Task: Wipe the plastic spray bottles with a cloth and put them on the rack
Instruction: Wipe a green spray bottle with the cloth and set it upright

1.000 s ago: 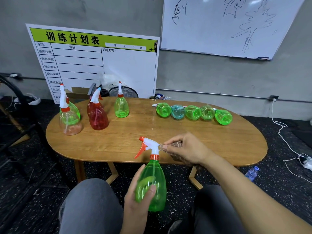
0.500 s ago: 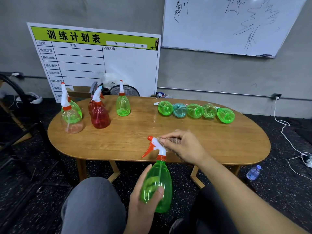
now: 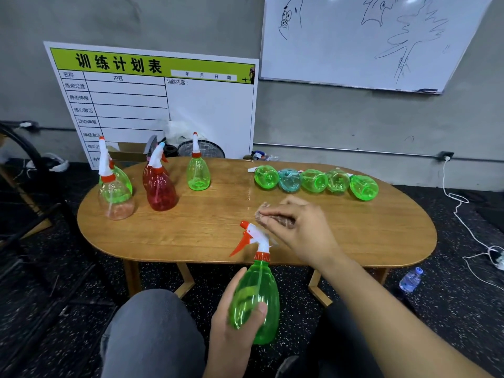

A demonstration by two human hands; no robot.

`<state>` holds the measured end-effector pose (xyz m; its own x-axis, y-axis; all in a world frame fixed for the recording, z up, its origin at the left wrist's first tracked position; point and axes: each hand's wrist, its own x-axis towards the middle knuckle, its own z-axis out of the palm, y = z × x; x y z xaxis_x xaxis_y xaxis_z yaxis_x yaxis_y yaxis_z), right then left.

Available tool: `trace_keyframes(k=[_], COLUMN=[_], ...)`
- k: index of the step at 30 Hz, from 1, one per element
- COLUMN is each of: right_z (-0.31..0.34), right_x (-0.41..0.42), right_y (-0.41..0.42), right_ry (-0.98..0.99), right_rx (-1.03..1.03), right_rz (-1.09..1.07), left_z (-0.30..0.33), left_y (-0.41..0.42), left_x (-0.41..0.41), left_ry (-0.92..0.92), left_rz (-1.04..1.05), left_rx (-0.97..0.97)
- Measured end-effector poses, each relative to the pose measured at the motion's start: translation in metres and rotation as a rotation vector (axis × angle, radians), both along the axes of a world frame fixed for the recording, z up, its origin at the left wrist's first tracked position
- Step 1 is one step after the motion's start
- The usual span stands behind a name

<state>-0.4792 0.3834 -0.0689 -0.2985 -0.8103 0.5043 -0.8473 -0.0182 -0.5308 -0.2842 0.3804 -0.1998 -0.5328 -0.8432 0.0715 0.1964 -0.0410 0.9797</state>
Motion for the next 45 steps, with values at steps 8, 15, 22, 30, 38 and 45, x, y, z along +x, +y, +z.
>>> trace_keyframes(k=[8,15,22,30,38,45], right_z=[-0.011,-0.013,-0.050,-0.107,-0.131,-0.138], right_x=[0.026,0.028,0.042,0.065,0.069,0.066], right_y=[-0.016,-0.012,0.024,0.039,0.043,0.043], right_ry=[0.290,0.272,-0.510,-1.007,-0.971,-1.052], right_rx=[0.136,0.131,-0.296,-0.333,-0.356,-0.308], right_rz=[0.034,-0.032,-0.102,-0.181,-0.153,-0.160], left_z=[-0.001,-0.002,0.004,0.006,0.003,0.006], left_y=[-0.001,-0.001,-0.007,-0.009,-0.004,-0.008], left_x=[0.002,0.002,0.006,0.005,0.007,0.007], left_ry=[-0.016,0.004,0.092,0.183,0.111,0.096], left_rz=[-0.001,-0.017,0.053,0.028,-0.005,0.091], left_rx=[-0.024,-0.003,0.088,0.193,0.046,0.087])
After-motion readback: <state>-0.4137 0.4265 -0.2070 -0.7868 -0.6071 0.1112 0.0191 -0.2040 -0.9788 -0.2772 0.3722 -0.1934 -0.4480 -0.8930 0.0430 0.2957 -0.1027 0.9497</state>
